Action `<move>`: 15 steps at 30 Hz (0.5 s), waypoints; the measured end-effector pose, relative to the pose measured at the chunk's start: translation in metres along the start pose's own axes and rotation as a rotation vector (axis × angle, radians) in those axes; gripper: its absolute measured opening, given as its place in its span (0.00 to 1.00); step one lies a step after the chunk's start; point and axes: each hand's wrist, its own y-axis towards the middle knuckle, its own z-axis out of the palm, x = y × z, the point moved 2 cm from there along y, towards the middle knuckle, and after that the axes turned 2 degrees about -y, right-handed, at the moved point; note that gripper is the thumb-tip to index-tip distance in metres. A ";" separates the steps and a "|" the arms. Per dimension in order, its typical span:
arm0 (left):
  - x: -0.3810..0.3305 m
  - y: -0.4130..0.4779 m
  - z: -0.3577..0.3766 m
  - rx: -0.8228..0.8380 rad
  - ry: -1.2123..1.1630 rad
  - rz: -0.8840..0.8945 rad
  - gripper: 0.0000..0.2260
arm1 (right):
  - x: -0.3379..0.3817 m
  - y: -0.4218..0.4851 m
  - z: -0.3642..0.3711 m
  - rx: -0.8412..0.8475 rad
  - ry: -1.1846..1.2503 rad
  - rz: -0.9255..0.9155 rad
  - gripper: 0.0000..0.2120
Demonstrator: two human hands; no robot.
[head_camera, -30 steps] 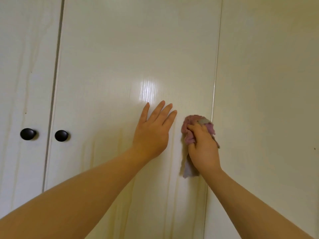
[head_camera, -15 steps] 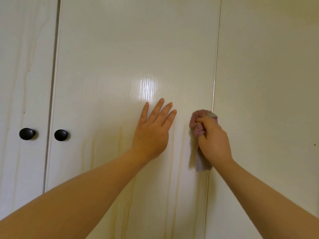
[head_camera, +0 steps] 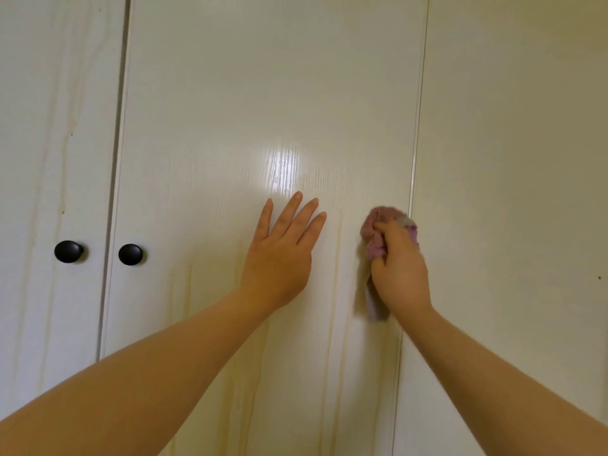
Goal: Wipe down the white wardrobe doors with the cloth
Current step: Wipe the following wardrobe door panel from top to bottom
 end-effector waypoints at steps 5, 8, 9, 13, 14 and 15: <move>0.007 -0.008 -0.005 0.031 0.023 0.023 0.20 | 0.000 -0.024 0.006 0.040 -0.038 -0.062 0.16; 0.009 -0.010 -0.005 0.068 0.039 0.001 0.21 | 0.009 0.017 0.002 0.028 -0.062 -0.073 0.14; 0.008 -0.011 -0.005 0.078 0.041 0.002 0.21 | 0.014 0.022 0.003 0.013 -0.067 -0.084 0.14; 0.005 -0.013 -0.003 0.104 0.033 0.029 0.22 | 0.026 -0.017 0.023 0.069 -0.105 -0.217 0.18; 0.006 -0.014 -0.004 0.109 0.030 0.032 0.23 | 0.025 -0.028 0.026 0.105 -0.137 -0.305 0.19; 0.007 -0.015 -0.004 0.113 0.033 0.038 0.24 | 0.025 -0.031 0.024 0.113 -0.163 -0.380 0.19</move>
